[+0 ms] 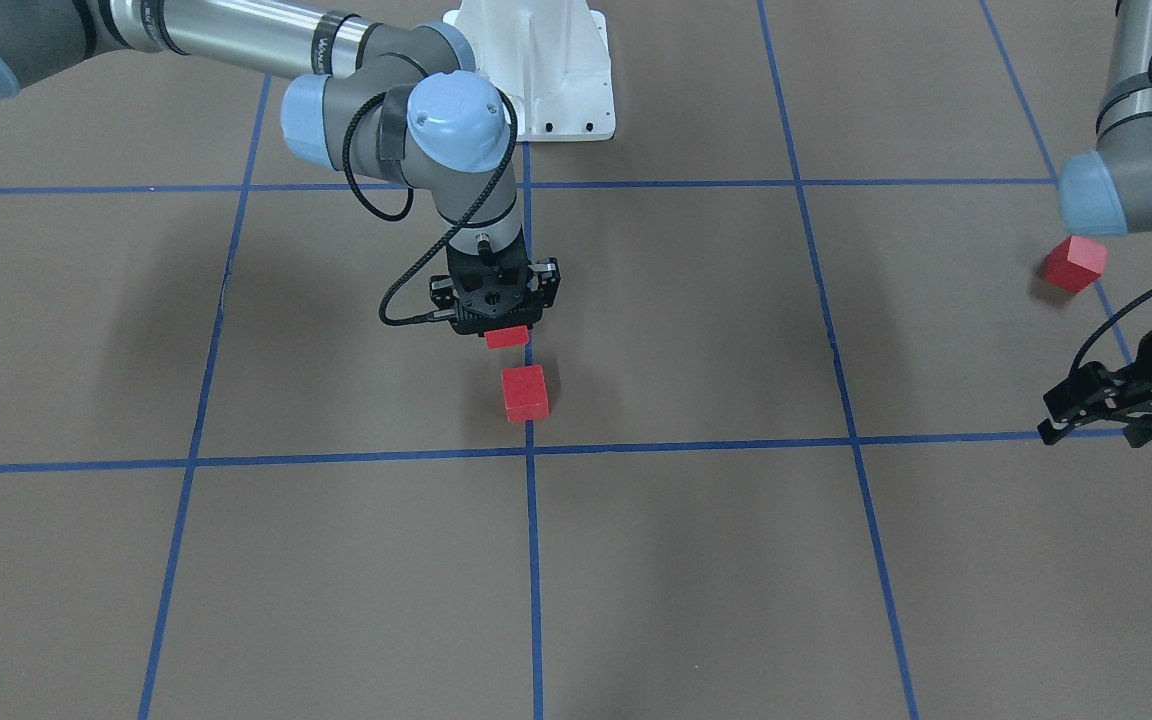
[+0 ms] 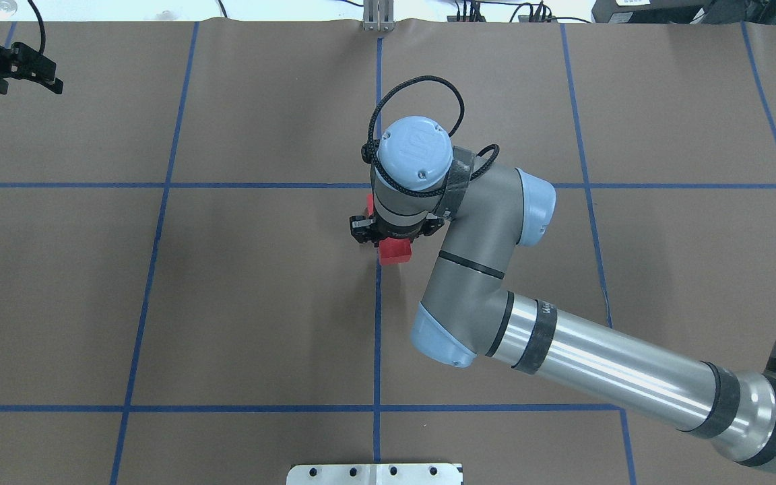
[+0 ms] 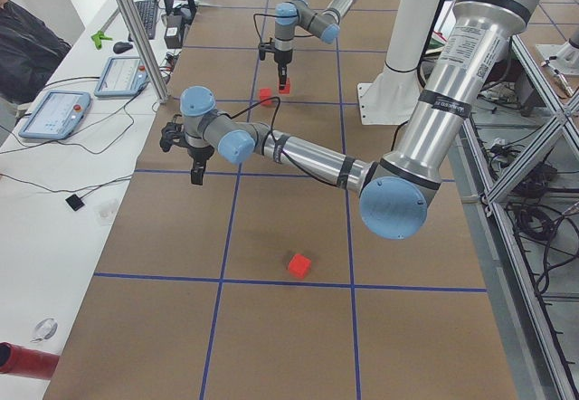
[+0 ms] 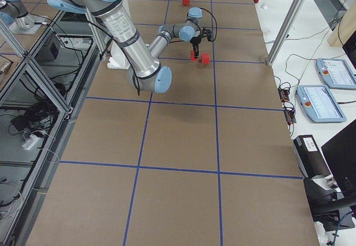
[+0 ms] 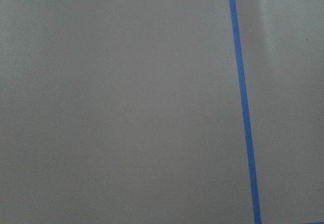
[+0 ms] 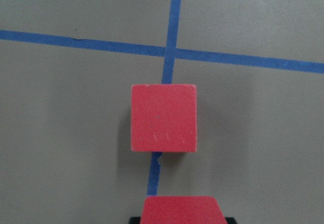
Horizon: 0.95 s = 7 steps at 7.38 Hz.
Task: Form red blocks into L shape at center
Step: 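Carry the red cube with the right gripper beside the center cube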
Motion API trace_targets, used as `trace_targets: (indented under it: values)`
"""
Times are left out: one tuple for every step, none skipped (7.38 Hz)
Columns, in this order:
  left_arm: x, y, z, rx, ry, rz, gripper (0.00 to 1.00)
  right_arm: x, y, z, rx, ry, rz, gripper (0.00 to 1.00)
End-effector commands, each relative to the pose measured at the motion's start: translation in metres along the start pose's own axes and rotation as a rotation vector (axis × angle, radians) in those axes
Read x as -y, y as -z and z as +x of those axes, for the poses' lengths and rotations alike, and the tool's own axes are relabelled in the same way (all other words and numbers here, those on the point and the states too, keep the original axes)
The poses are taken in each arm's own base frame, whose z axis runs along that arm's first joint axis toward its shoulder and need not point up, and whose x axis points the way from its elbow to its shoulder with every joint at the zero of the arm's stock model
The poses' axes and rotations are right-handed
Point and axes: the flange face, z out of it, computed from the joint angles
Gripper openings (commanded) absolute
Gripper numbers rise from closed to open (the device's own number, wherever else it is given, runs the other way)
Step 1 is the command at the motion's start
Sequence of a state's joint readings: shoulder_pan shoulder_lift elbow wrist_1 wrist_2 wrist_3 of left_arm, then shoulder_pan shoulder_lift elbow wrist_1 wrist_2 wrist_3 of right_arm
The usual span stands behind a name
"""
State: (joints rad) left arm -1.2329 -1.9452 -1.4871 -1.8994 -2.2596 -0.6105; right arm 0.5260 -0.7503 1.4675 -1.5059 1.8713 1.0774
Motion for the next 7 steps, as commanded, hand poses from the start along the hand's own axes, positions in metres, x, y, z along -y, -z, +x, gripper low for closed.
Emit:
trace_targets:
  values:
    - [-0.0002, -0.0046, -0.0036, 0.004, 0.006, -0.007, 1.0, 0.0121, -0.009, -0.018, -0.018, 0.002, -0.006, 0.0]
    - [-0.0008, -0.0056, -0.005, 0.006, 0.008, -0.009, 1.0, 0.0139, -0.0102, -0.019, -0.023, 0.001, 0.0, 0.0]
    - [-0.0002, -0.0052, -0.0042, 0.005, 0.007, -0.008, 1.0, 0.0163, -0.0108, -0.0175, -0.03, 0.001, 0.013, 0.0]
    - [-0.0002, -0.0051, -0.0042, 0.005, 0.007, -0.008, 1.0, 0.0162, -0.0123, -0.0164, -0.033, -0.002, 0.012, 0.0]
    - [-0.0008, -0.0055, -0.0048, 0.005, 0.007, -0.008, 1.0, 0.0171, -0.0119, -0.0157, -0.033, -0.009, 0.013, 0.0]
    - [-0.0006, -0.0051, -0.0044, 0.003, 0.005, -0.005, 1.0, 0.0172, -0.0147, -0.014, -0.038, -0.015, 0.01, 0.0]
    - [-0.0007, -0.0062, -0.0055, 0.004, 0.007, -0.007, 1.0, 0.0184, -0.0154, -0.0131, -0.038, -0.018, 0.011, 0.0]
